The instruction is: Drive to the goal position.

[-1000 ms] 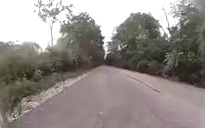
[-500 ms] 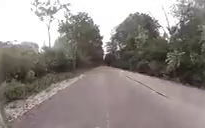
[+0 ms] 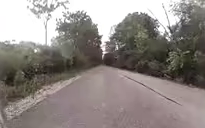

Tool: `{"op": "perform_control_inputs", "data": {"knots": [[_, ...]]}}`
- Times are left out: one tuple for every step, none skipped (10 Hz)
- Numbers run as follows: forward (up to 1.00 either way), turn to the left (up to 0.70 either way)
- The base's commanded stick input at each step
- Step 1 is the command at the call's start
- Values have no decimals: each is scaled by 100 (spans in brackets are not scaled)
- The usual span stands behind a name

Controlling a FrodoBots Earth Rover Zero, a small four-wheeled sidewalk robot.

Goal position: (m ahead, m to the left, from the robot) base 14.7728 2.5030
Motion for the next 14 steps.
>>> {"op": "perform_control_inputs", "data": {"knots": [[70, 0], [70, 0], [70, 0], [70, 0], [70, 0], [70, 0], [70, 0], [70, 0], [70, 0], [70, 0], [70, 0], [70, 0], [70, 0], [70, 0]]}}
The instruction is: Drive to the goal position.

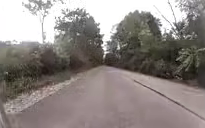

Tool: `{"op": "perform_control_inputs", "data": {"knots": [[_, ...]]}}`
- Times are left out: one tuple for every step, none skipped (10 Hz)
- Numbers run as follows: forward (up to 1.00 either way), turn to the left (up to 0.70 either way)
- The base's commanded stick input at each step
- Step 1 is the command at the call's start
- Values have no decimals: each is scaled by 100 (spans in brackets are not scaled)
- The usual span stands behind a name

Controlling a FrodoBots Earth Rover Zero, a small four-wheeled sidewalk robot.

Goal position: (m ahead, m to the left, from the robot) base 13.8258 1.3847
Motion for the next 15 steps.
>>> {"op": "perform_control_inputs", "data": {"knots": [[70, 0], [70, 0], [70, 0], [70, 0], [70, 0], [70, 0], [70, 0], [70, 0], [70, 0], [70, 0], [70, 0], [70, 0], [70, 0], [70, 0], [70, 0]]}}
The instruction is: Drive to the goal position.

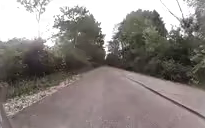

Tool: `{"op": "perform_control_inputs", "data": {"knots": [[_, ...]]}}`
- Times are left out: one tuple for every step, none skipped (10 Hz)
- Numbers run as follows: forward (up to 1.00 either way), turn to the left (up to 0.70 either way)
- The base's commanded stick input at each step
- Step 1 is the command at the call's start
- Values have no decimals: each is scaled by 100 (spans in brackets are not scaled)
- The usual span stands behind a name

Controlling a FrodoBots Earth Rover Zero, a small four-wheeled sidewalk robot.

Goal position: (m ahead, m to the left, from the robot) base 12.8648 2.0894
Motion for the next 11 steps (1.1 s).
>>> {"op": "perform_control_inputs", "data": {"knots": [[70, 0], [70, 0], [70, 0], [70, 0], [70, 0], [70, 0], [70, 0], [70, 0], [70, 0], [70, 0], [70, 0]]}}
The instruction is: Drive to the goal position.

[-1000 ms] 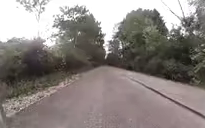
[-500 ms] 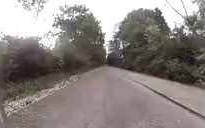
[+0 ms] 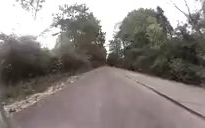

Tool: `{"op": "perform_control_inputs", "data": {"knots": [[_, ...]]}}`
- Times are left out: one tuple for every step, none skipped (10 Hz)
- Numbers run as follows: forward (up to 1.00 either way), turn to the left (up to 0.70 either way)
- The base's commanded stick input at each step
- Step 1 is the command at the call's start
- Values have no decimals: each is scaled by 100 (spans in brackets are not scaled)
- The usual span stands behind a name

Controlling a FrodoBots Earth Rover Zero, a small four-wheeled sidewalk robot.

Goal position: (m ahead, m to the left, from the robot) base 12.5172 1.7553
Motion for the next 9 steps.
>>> {"op": "perform_control_inputs", "data": {"knots": [[70, 0], [70, 0], [70, 0], [70, 0], [70, 0], [70, 0], [70, 0], [70, 0], [70, 0]]}}
